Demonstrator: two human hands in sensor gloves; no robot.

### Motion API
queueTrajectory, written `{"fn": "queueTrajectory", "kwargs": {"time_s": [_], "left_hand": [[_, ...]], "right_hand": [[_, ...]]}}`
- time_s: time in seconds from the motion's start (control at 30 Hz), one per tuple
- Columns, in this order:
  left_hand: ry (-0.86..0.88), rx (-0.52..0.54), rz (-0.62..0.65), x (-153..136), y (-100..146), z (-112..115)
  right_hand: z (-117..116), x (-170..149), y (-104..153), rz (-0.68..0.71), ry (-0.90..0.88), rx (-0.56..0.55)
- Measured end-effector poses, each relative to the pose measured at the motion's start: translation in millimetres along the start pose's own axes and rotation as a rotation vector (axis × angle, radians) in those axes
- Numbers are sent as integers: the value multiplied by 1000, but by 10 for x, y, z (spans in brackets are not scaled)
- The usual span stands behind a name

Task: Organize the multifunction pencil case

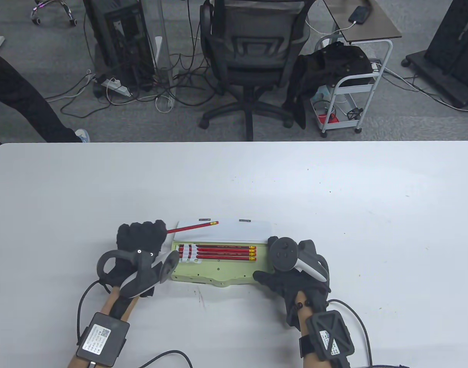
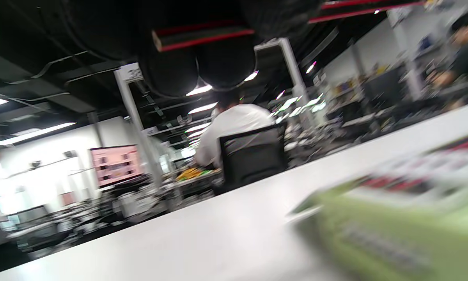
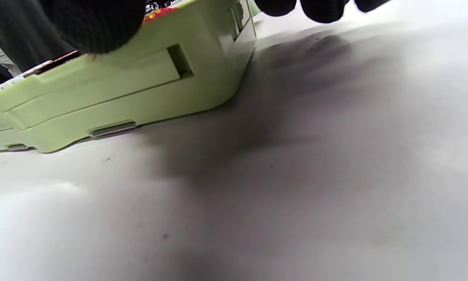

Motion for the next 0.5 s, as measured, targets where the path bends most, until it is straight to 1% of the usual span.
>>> {"fn": "queueTrajectory", "kwargs": {"time_s": [0.1,0.2,0.37,0.4,0.5], "left_hand": [[82,46,87,256,45,-39],[95,25,152,385,80,-13],[112,-16,190,353,155,10],[115,-35,196,327,167,22],[120,-41,186,255,182,39]], "right_hand": [[5,1,-2,0,10,-9],[22,1,5,4,15,-19],[152,40,89,22,0,-92],[191,55,118,30,8,-121],[279,104,204,49,17,-214]]}}
Point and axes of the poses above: the tracker on the back of each hand, its own x axis roughly to the thumb side, its own y axis roughly from the fingertips to the wrist, z = x × y, the point moved 2 cm from there along -y, roughly from the wrist to the fingertips, and after that the axes turned 8 degrees about y, right-handed, at the moved point
